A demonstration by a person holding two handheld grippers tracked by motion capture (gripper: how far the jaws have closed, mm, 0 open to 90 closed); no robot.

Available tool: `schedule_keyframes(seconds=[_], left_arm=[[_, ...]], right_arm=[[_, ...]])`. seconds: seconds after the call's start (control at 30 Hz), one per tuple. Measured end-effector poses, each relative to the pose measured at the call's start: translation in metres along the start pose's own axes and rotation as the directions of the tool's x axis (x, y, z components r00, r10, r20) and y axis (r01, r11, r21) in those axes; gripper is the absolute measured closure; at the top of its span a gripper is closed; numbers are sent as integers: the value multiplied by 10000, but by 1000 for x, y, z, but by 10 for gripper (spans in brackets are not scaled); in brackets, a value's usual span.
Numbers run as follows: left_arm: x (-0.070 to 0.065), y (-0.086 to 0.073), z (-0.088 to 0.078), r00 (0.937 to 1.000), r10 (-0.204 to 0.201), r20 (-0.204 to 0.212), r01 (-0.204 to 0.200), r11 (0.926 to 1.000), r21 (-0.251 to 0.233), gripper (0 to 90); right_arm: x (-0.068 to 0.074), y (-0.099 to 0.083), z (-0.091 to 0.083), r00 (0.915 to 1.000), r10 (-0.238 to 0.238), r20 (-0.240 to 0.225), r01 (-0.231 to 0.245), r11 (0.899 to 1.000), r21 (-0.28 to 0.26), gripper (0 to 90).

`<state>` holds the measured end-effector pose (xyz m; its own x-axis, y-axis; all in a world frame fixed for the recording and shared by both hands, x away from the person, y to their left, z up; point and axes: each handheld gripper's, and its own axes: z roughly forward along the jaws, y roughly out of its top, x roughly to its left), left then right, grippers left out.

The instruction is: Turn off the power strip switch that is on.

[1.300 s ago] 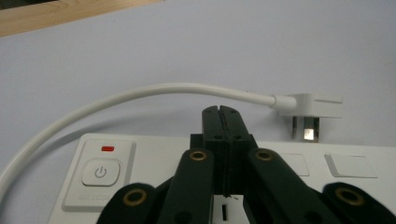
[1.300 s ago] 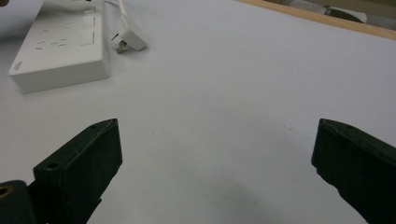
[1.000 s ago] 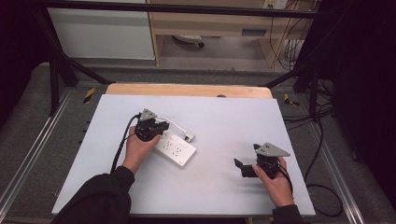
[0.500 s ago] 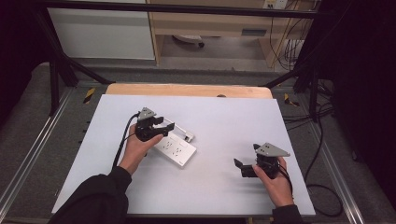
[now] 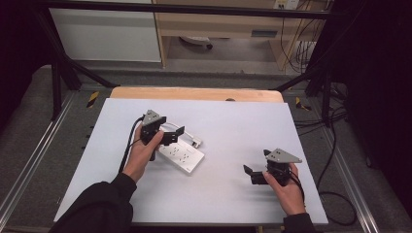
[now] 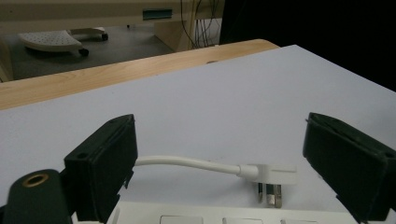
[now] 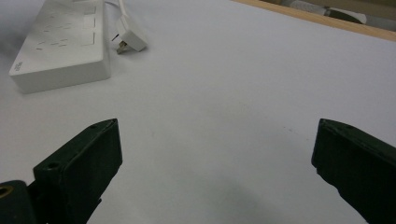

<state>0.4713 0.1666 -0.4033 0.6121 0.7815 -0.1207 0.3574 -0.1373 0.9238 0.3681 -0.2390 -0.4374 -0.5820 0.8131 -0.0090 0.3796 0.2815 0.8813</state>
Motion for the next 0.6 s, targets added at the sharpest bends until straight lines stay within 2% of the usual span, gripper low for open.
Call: schedule_keyframes(seconds=[0.23,0.37,0.6], left_arm=[[-3,2,-6,9998,-180,123,178,9998,111,74],[-6,4,-11,9999,-134,38,134,9999,43,68],[-10,9,-23,9997,-139,182,141,9999,-66,68]], right_arm=[[0,0,0,10000,10,4,-10,10000,-35,22],[0,0,0,10000,19,-15,-19,10000,-55,22],[0,0,0,10000,-10,-34,10,10000,-45,22]])
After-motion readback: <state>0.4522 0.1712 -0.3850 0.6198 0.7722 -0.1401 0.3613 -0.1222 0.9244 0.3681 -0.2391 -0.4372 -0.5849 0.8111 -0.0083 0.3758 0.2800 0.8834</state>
